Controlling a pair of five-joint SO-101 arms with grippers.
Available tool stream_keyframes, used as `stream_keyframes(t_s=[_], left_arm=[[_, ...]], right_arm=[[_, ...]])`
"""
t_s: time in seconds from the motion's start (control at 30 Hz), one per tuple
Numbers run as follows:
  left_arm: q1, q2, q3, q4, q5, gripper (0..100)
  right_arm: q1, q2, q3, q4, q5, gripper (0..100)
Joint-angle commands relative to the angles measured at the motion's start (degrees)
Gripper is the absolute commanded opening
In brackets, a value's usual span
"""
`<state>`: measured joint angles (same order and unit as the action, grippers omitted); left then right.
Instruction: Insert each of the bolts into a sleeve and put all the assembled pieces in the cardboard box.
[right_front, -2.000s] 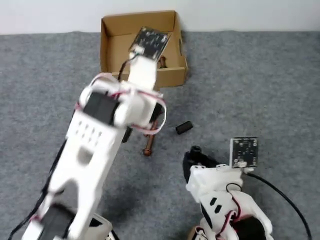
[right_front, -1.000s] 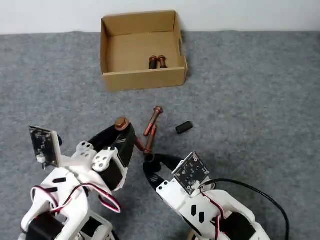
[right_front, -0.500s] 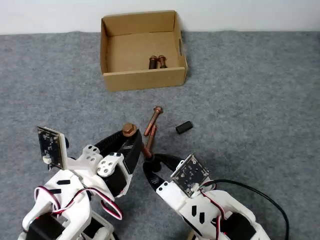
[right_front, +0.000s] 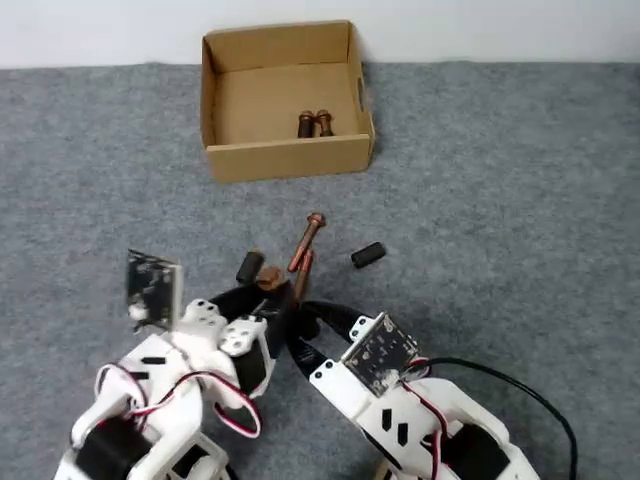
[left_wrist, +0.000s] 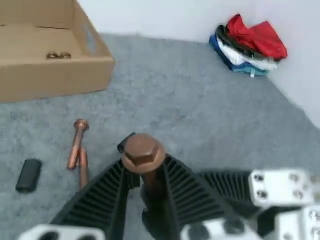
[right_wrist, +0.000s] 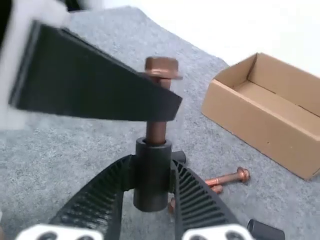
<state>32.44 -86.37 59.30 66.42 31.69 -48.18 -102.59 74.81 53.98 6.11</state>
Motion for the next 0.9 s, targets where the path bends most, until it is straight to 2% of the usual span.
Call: stream_keyframes(t_s=[0.0,0.13,0.3,0.37,0.5,0.7,0.77,0.87], left_arm=[[2.73,0.26,1.01,-0.26,-1.93,0],[5.27,0.26,0.92,1.76,-5.54,4],[4.66,0.62,-0.92,8.70,-8.62,24],[3.52,0.62,-2.33,10.73,-8.79,28],[-1.23,0.70,-5.05,12.48,-11.87,28],[-6.77,0.70,-11.21,12.75,-14.33,28],[-7.82,0.53,-11.91,12.31,-14.42,24],[-11.16,0.18,-10.24,9.49,-14.24,10]], right_arm=[[-0.40,-0.31,-0.88,-1.89,0.53,0.8],[-0.31,-0.31,-0.88,-1.80,0.53,0.8],[-0.22,-0.31,-0.88,-1.54,0.53,0.8],[-0.22,-0.31,-0.88,-1.54,0.53,0.8],[-0.04,-0.31,-0.70,-1.45,0.53,0.8],[4.88,-0.31,-0.44,-1.45,0.09,0.8],[8.13,-0.22,-0.44,-1.45,-0.88,0.8],[14.73,0.22,-0.53,-1.36,-7.30,0.8]])
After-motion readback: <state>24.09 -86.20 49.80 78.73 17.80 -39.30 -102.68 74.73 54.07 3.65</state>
